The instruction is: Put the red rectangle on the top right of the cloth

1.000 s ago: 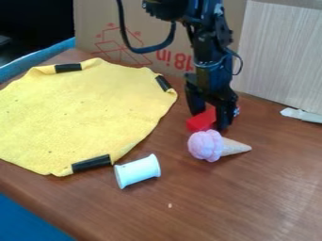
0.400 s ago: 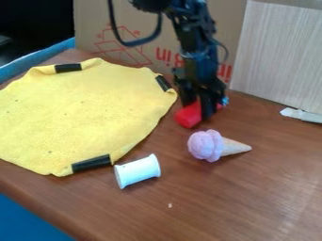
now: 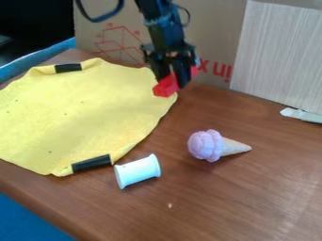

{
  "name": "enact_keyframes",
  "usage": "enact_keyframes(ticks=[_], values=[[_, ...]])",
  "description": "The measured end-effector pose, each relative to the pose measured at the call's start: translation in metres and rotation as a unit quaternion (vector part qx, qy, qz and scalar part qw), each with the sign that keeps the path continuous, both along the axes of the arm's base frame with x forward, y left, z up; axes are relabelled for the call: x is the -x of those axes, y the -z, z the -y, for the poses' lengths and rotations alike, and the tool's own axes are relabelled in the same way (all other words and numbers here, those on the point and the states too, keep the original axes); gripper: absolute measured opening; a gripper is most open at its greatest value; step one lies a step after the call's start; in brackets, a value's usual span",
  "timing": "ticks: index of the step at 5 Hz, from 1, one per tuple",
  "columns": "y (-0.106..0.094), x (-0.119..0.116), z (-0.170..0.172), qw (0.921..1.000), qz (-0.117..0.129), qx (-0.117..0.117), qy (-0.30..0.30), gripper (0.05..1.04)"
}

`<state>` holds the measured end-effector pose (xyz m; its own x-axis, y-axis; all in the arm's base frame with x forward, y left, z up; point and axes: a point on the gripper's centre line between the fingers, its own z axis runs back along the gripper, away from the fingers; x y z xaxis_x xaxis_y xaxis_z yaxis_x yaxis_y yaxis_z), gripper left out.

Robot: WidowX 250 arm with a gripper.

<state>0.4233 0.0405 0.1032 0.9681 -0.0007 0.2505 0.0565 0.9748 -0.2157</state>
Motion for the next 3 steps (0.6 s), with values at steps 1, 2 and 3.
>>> enact_keyframes(ticks=[1,2,3], values=[[-0.006,0.005,-0.029,0.9990,0.000,0.024,-0.039,0.555],[-0.012,0.006,-0.047,0.9965,0.004,0.031,-0.077,0.555],[-0.017,0.002,-0.058,0.9921,0.011,0.033,-0.120,0.555]])
